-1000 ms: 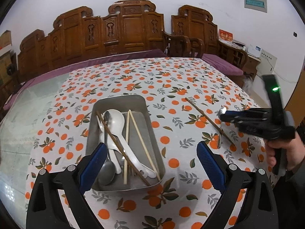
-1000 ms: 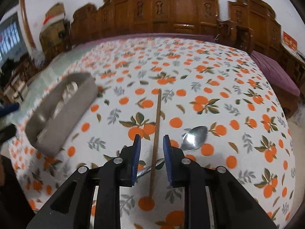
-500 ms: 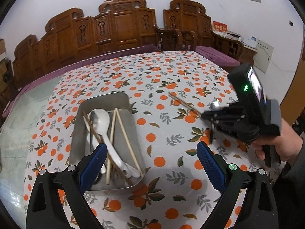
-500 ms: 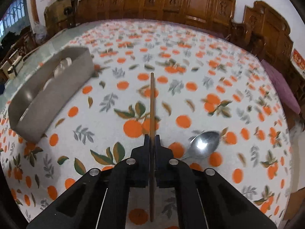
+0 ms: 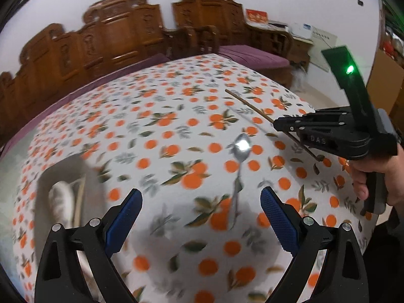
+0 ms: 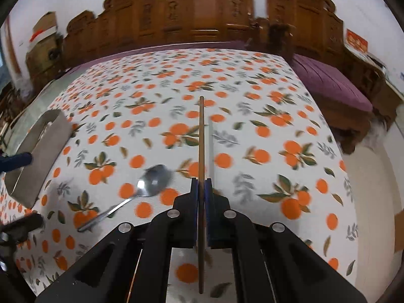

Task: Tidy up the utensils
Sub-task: 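Grasp the metal spoon by its handle with the left tool while the right tool holds the chopstick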

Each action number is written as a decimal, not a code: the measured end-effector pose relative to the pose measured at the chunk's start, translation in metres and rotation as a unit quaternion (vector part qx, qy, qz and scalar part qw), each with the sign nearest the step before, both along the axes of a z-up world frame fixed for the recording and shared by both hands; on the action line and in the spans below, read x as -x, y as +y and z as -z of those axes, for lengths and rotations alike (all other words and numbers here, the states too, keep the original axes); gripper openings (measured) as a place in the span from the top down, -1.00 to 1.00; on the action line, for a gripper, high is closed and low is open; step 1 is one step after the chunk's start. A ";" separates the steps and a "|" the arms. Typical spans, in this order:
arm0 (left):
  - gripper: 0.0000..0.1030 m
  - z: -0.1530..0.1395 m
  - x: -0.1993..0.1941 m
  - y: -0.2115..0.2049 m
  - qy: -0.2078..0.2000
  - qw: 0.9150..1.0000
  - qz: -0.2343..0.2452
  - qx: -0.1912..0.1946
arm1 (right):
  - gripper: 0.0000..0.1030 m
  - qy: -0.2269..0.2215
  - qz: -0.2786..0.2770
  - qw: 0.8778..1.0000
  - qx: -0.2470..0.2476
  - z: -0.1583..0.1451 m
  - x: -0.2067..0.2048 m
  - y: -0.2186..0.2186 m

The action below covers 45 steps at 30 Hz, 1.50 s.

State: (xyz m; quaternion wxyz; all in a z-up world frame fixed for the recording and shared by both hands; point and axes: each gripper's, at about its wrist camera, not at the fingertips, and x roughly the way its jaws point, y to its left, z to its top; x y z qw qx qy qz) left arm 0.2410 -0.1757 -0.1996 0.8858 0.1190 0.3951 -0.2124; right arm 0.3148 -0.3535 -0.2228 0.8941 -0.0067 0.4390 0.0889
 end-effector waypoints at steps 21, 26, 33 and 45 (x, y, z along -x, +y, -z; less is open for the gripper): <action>-0.06 0.049 -0.077 -0.091 0.055 0.997 0.039 -0.035 | 0.88 0.000 0.018 0.998 -0.052 -0.004 -0.002 -0.022; 0.12 0.052 -0.082 -0.096 0.071 0.996 0.038 -0.029 | 0.88 0.001 0.020 0.998 -0.056 -0.004 -0.002 -0.022; 0.48 0.053 -0.084 -0.100 0.077 0.996 0.038 -0.025 | 0.88 0.000 0.019 0.998 -0.057 -0.005 -0.003 -0.023; 0.49 0.003 -0.054 -0.065 0.025 1.000 0.014 0.013 | 0.88 -0.019 -0.004 0.998 -0.053 -0.016 0.001 0.001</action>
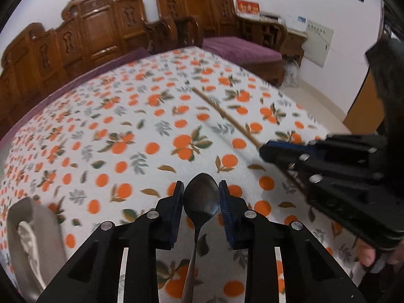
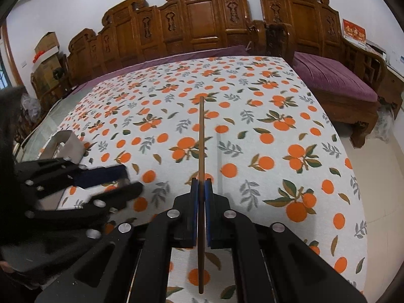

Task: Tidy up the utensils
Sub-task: 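Grasp the metal spoon by its handle with the left tool while the right tool holds the chopstick, then carry the metal spoon into the grey tray and open the left tool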

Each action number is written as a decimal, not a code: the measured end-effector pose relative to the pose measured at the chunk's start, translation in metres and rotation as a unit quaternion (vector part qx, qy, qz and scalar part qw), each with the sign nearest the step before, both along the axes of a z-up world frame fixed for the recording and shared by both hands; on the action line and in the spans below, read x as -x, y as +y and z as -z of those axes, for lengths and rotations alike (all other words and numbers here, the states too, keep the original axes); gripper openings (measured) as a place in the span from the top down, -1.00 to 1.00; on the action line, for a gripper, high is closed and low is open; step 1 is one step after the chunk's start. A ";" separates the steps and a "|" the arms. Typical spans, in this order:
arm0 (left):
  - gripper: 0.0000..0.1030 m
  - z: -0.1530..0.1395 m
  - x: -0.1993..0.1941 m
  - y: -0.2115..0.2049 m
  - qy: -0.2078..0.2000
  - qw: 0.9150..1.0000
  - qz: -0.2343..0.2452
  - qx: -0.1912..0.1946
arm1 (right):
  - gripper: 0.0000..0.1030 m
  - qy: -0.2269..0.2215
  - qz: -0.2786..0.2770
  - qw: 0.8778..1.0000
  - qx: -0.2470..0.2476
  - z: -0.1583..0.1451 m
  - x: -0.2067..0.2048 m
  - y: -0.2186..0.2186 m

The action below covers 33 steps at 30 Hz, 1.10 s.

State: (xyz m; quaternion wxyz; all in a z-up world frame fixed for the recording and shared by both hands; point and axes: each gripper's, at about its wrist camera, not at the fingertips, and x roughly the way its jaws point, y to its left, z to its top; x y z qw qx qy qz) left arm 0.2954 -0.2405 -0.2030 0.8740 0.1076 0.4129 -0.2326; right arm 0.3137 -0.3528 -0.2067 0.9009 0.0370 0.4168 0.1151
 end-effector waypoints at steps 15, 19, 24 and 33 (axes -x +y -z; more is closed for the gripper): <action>0.49 -0.062 0.025 0.047 -0.057 0.997 -0.039 0.029 | 0.89 -0.018 -0.047 0.999 0.003 -0.012 0.010 0.043; 0.49 -0.071 0.026 0.064 -0.064 0.996 -0.054 0.024 | 0.89 -0.024 -0.067 0.997 0.007 -0.016 0.014 0.061; 0.49 -0.081 0.026 0.090 -0.073 0.994 -0.077 0.021 | 0.89 -0.030 -0.088 0.996 0.003 -0.023 0.022 0.085; 0.49 -0.094 0.023 0.157 -0.081 0.988 -0.127 0.028 | 0.88 -0.045 -0.117 0.992 -0.022 -0.040 0.037 0.125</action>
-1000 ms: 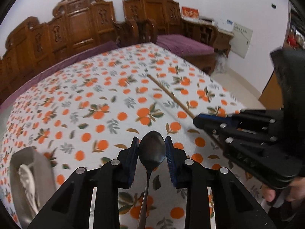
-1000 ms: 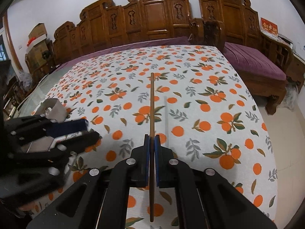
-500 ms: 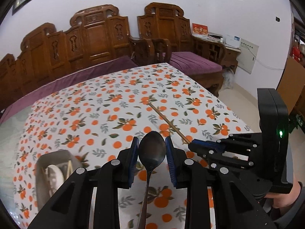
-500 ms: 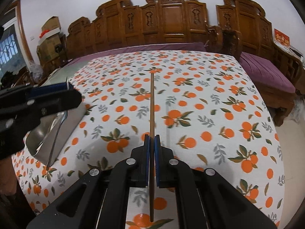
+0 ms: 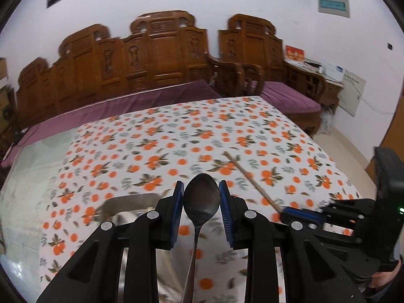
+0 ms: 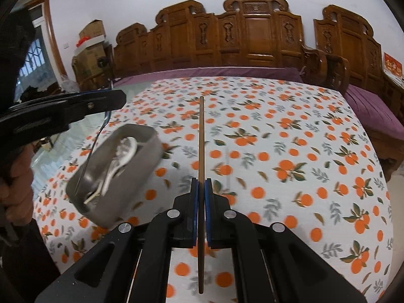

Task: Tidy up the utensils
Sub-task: 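Carry the metal spoon into the grey tray and open the left tool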

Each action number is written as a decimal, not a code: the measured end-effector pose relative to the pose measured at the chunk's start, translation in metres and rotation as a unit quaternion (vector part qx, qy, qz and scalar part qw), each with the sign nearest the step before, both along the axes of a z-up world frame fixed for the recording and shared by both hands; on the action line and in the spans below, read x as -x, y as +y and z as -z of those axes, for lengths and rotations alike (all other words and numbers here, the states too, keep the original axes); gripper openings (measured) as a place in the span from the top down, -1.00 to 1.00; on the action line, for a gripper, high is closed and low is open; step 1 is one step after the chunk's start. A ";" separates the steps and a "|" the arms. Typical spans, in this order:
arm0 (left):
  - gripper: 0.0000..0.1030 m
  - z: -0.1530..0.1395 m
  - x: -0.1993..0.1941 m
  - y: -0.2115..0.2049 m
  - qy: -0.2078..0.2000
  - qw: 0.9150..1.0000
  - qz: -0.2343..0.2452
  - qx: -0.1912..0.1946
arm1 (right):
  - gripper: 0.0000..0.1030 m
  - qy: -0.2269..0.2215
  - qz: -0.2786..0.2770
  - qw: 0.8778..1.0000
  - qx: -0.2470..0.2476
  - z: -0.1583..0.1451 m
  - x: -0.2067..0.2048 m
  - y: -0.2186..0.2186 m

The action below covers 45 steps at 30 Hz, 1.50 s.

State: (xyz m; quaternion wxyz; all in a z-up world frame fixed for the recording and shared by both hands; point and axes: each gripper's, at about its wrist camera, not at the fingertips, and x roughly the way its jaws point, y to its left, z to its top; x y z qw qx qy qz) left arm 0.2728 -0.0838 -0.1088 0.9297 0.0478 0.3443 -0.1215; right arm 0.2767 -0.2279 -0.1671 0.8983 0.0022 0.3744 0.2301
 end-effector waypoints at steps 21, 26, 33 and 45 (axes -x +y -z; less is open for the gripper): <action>0.48 0.076 -0.024 0.092 0.090 0.992 -0.092 0.013 | 0.88 0.002 -0.026 0.999 0.020 0.005 0.010 0.026; 0.48 0.082 -0.027 0.092 0.101 0.990 -0.094 0.003 | 0.88 0.002 -0.027 0.999 0.020 0.004 0.009 0.025; 0.29 0.087 -0.023 0.096 0.114 0.989 -0.090 -0.001 | 0.88 0.003 -0.030 0.999 0.019 0.004 0.012 0.028; 0.07 0.062 0.018 0.113 0.080 0.994 -0.075 -0.004 | 0.89 0.001 -0.052 0.999 0.000 -0.004 0.025 0.052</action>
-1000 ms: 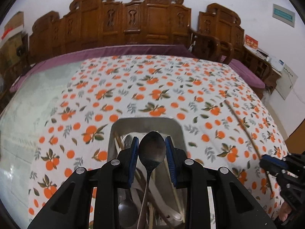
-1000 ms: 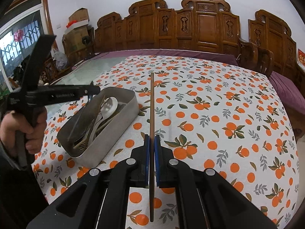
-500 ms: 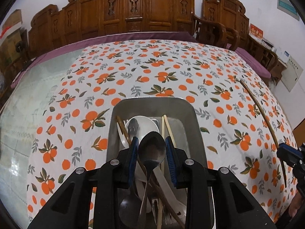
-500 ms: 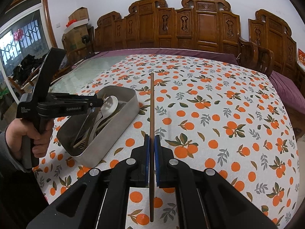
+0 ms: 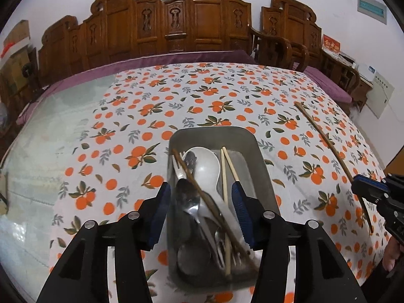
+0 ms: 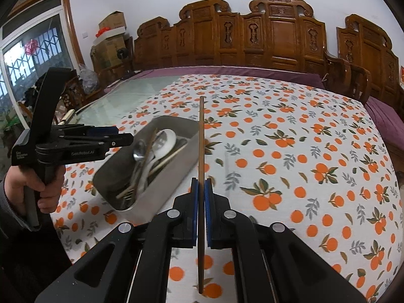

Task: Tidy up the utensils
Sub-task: 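Carry the metal spoon into the grey tray and open the left tool, then lower the wooden chopstick into the tray and open the right tool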

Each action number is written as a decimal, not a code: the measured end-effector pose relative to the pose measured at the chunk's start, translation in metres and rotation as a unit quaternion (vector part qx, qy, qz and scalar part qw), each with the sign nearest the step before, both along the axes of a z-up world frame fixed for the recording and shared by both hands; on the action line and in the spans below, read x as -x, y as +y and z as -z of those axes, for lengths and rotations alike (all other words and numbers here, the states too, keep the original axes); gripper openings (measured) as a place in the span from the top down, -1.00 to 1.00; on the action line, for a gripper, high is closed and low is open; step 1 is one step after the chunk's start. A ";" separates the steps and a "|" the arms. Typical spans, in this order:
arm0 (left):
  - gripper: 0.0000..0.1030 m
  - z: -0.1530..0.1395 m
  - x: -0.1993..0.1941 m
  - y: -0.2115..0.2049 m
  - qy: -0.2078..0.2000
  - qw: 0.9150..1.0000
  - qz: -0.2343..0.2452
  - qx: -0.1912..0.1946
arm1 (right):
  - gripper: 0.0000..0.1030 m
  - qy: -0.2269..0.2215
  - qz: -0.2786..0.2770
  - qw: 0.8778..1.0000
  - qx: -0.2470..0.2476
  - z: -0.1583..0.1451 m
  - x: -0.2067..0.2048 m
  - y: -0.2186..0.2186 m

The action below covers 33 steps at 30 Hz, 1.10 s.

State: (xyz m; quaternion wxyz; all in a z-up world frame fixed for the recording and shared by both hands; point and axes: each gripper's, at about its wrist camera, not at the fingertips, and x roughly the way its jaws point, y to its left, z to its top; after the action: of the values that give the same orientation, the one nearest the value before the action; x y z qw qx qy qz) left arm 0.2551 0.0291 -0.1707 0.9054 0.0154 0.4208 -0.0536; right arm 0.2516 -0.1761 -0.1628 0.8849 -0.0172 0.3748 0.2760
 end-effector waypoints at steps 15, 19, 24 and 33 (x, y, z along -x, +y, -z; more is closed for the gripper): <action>-0.84 -0.019 0.035 0.033 -0.057 0.998 -0.018 0.012 | 0.89 0.013 -0.012 1.000 -0.007 0.001 0.008 0.039; -0.84 -0.017 0.033 0.049 -0.057 0.998 -0.032 0.012 | 0.88 0.029 -0.015 0.999 -0.022 0.001 0.003 0.054; -0.84 -0.017 0.034 0.066 -0.057 0.997 -0.049 0.016 | 0.88 0.043 -0.013 0.999 -0.025 0.007 -0.005 0.076; -0.84 -0.015 0.036 0.079 -0.054 0.997 -0.052 0.018 | 0.88 0.076 0.007 0.997 -0.032 0.027 -0.030 0.106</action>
State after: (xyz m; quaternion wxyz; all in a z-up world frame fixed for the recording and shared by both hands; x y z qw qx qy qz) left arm 0.2188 0.1084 -0.1554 0.9285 -0.0198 0.3707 -0.0132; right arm 0.2817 -0.0703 -0.1895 0.8558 0.0349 0.4323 0.2819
